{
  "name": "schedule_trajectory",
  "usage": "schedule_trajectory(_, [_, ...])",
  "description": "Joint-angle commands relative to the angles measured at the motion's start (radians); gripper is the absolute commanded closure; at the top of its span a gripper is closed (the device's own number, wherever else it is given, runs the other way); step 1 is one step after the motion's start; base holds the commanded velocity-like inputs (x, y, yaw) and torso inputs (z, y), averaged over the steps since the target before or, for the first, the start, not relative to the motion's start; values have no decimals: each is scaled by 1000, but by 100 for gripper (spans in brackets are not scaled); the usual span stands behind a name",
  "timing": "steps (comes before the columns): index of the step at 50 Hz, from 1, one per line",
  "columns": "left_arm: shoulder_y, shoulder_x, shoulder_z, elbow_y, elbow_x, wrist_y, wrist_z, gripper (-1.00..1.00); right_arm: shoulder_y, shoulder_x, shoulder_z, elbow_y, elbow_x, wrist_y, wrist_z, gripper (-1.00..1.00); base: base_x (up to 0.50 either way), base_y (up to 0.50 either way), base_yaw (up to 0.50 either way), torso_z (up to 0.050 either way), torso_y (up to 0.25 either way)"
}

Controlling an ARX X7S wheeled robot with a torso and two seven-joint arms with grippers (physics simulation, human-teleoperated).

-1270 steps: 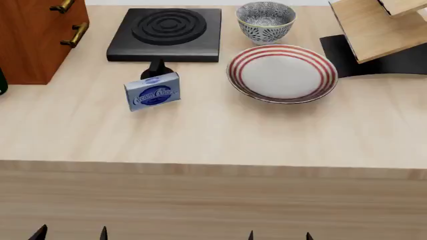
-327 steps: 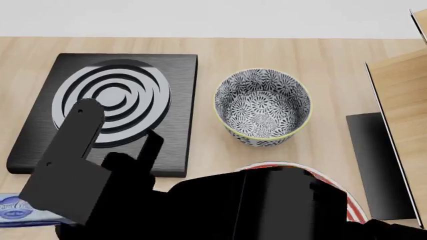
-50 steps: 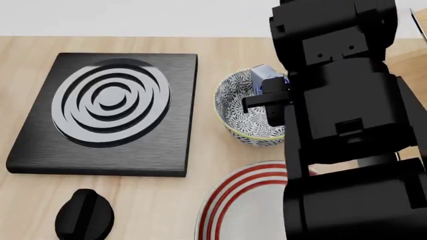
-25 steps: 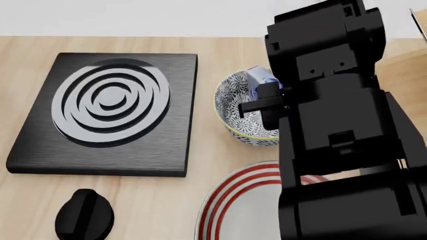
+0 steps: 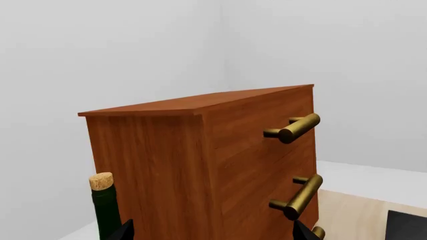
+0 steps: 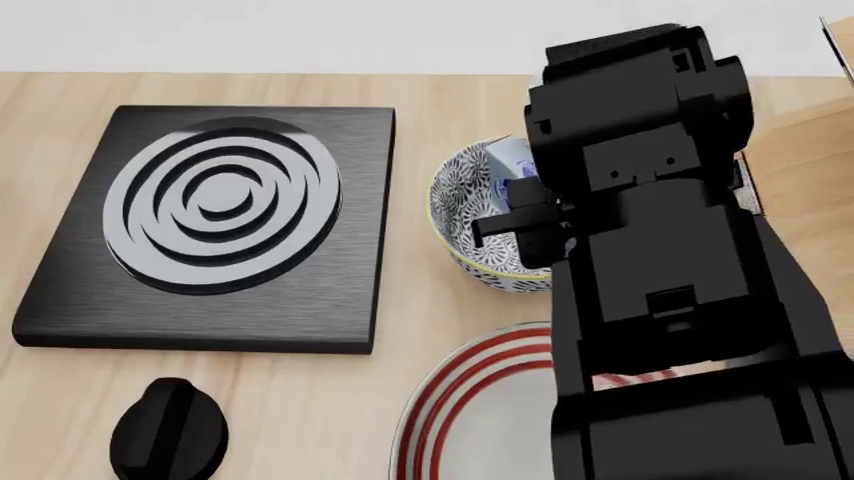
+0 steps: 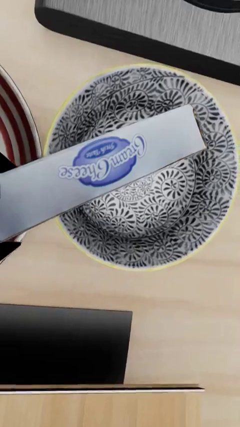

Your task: Pick up the cream cheese and put it in the bowl.

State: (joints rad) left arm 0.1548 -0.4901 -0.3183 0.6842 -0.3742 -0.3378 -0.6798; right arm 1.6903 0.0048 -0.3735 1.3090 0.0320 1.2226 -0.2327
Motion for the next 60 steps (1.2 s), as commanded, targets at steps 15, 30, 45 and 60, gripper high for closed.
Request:
schedule_trajectory(15, [-2, -3, 3, -4, 0, 3, 0, -100, -17, -3, -50, 0, 30, -74, 17, 100, 0, 0, 0, 0, 1])
schedule_trajectory(30, [1, -2, 0, -2, 0, 9, -1, -100, -49, -4, -86, 0, 56, -80, 30, 100, 0, 0, 0, 0, 1])
schedule_trajectory(45, [2, 2, 0, -1, 5, 18, -5, -100, -57, -4, -188, 0, 107, -77, 50, 100, 0, 0, 0, 1, 1])
schedule_trajectory(60, [0, 2, 1, -3, 5, 20, -6, -100, -62, -4, -260, 0, 153, -79, 63, 100, 0, 0, 0, 0, 0])
